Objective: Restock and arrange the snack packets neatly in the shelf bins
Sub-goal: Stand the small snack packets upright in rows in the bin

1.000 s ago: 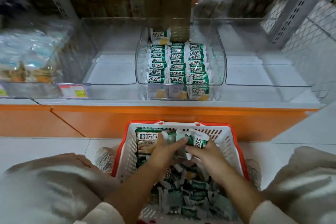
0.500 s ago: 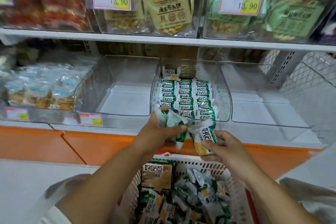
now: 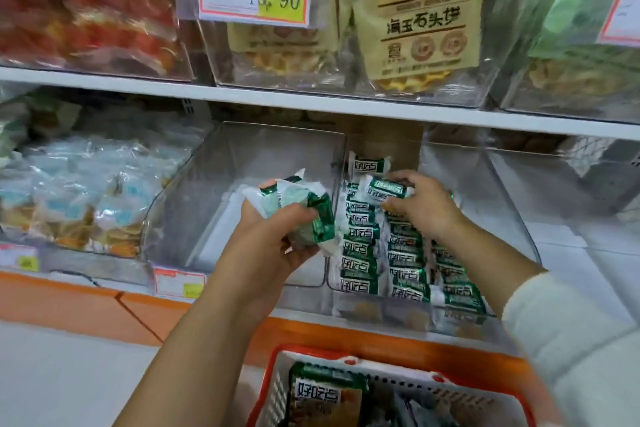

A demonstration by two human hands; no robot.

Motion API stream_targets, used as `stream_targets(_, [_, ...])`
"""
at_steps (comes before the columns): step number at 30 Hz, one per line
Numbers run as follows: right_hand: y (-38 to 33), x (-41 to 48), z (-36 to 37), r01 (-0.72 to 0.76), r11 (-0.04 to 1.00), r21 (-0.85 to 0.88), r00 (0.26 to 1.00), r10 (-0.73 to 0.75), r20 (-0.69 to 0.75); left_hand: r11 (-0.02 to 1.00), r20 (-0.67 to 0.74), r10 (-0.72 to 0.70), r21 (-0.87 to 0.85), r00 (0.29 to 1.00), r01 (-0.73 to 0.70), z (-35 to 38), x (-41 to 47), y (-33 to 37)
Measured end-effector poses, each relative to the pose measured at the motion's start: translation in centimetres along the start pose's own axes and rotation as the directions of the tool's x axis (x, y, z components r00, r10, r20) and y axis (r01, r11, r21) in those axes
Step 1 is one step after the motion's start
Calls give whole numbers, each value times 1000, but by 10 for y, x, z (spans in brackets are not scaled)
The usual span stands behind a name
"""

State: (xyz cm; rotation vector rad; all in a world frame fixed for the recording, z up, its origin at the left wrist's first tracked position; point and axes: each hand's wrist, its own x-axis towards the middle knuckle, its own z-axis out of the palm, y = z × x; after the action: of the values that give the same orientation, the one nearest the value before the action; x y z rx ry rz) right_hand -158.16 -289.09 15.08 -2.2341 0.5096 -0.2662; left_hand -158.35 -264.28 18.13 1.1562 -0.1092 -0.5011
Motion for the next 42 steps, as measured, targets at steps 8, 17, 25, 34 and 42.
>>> stream_targets(8, [13, 62, 26, -23, 998, -53, 993, 17, -117, 999, -72, 12, -40, 997, -15, -25, 8, 1])
stream_targets(17, [14, 64, 52, 12, 999, -46, 976, -21, -215, 1000, -66, 31, 5, 997, -31, -24, 2, 0])
stream_targets(25, [-19, -43, 7, 159, 976, 150, 986, -148, -81, 991, -14, 76, 108, 997, -74, 9, -5, -6])
stream_targets(34, [-41, -157, -26, 109, 828, 550, 989, -145, 22, 971, 135, 129, 184, 982, -153, 55, -33, -24])
stream_targets(42, [-5, -159, -38, -91, 771, 631, 995, 97, 26, 946, 208, -16, 319, 978, -52, 58, -40, -42])
